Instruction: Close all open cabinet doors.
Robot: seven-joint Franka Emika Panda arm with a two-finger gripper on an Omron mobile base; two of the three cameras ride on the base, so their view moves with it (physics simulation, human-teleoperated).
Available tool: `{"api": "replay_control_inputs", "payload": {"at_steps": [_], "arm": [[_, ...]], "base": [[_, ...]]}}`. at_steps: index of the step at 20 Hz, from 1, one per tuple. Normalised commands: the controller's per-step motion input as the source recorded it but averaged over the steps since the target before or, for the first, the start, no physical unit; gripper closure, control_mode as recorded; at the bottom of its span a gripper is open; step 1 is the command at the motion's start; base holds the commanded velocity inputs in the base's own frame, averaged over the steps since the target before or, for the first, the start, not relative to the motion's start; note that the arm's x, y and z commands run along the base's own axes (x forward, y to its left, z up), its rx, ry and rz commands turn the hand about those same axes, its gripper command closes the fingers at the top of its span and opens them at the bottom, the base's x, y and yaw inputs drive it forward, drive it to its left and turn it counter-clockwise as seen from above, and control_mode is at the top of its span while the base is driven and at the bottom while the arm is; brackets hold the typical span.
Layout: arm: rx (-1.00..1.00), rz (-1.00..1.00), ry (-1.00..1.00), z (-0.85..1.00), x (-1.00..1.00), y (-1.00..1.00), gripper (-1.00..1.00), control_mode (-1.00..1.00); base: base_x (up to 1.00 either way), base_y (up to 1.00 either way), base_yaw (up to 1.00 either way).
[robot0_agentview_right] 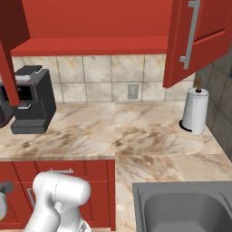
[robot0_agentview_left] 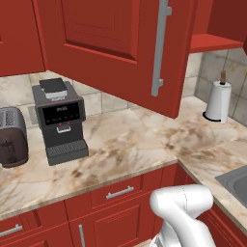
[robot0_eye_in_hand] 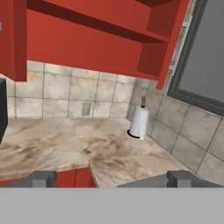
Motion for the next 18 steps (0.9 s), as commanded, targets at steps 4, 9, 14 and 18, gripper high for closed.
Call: {"api": "replay_control_inputs", "payload": {"at_steps": [4,9,14,18], "arm": [[0.00,0.01,-0.04,-0.06,-0.55,0.01,-1.00,-1.00],[-0.06,0.00,-0.15,0.07,-0.55,0.21,-1.00,-1.00],[-0.13,0.00,-0.17,0.39,-0.08,0.45,-1.00,-1.00],[-0.15,-0.08,-0.10,0.46,0.45,0.57,-1.00,-1.00]], "base": [[0.00,0.00,0.00],[0.00,0.00,0.00],[0.00,0.00,0.00],[0.00,0.00,0.00]]}}
